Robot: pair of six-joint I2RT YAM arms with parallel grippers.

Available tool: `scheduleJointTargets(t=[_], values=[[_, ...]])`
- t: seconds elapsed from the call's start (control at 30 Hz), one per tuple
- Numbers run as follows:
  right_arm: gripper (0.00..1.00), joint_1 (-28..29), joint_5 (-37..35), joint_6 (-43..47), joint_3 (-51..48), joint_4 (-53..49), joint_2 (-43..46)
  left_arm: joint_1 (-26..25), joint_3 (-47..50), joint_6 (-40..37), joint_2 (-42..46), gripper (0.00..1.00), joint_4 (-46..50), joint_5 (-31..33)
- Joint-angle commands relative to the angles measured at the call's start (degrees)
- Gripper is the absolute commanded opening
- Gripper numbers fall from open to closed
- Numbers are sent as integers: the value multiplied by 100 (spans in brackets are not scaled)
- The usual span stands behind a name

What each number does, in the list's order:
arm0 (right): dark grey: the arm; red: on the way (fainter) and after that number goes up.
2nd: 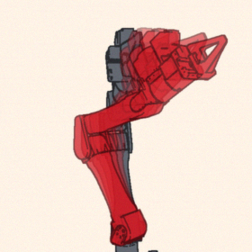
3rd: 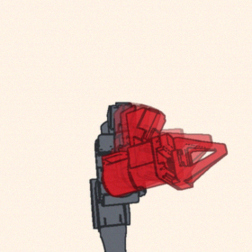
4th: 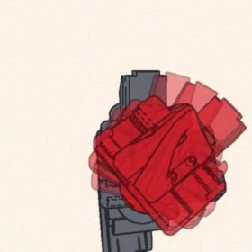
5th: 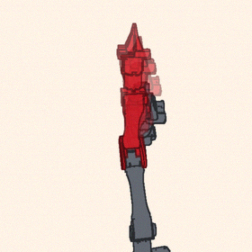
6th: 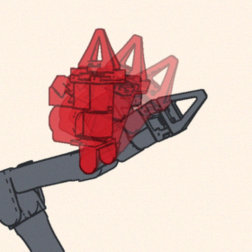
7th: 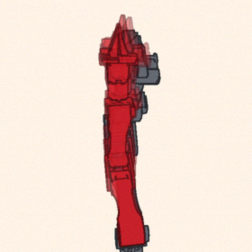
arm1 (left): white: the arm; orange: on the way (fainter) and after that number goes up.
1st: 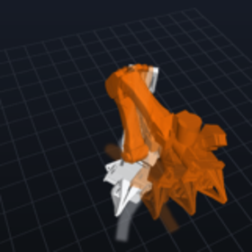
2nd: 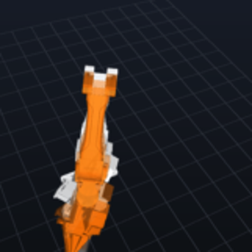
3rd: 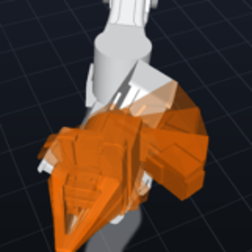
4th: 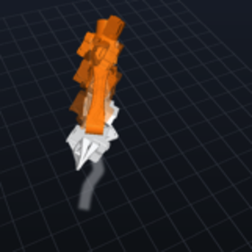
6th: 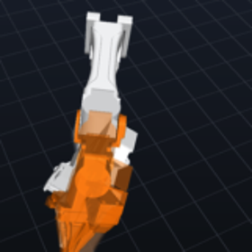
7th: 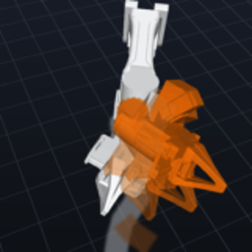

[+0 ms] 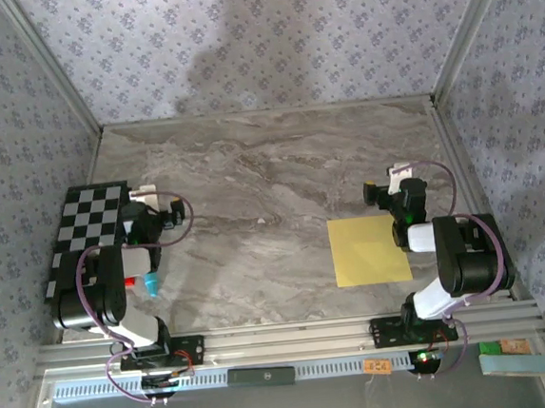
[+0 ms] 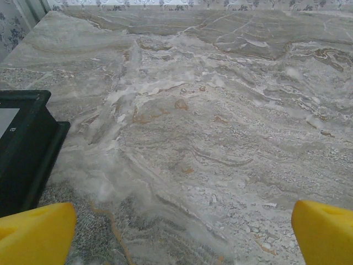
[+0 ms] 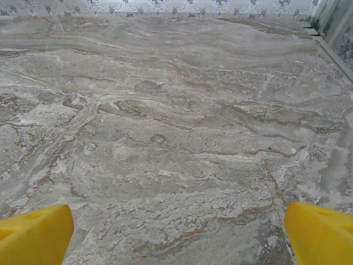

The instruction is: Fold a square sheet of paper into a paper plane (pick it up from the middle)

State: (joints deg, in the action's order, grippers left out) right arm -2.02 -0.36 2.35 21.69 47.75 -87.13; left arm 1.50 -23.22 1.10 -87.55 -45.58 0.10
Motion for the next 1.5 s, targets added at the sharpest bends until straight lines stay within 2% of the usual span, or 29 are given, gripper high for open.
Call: scheduleJointTargets(t=[0.0,1.27,1.33,1.47], values=[[100,-40,56,-70,73,-99,-15,-23,-68,21,-51,100,-56,69],[100,-49,90,-83,46,-47,0,-12,-50,26,-6,100,-78,47],[100,-31,128,-55,53,-205,199,-25,-104,34,174,100,129,88],[100,40,-157,-51,252,-1089,891,-38,-454,117,823,100,1265,343]])
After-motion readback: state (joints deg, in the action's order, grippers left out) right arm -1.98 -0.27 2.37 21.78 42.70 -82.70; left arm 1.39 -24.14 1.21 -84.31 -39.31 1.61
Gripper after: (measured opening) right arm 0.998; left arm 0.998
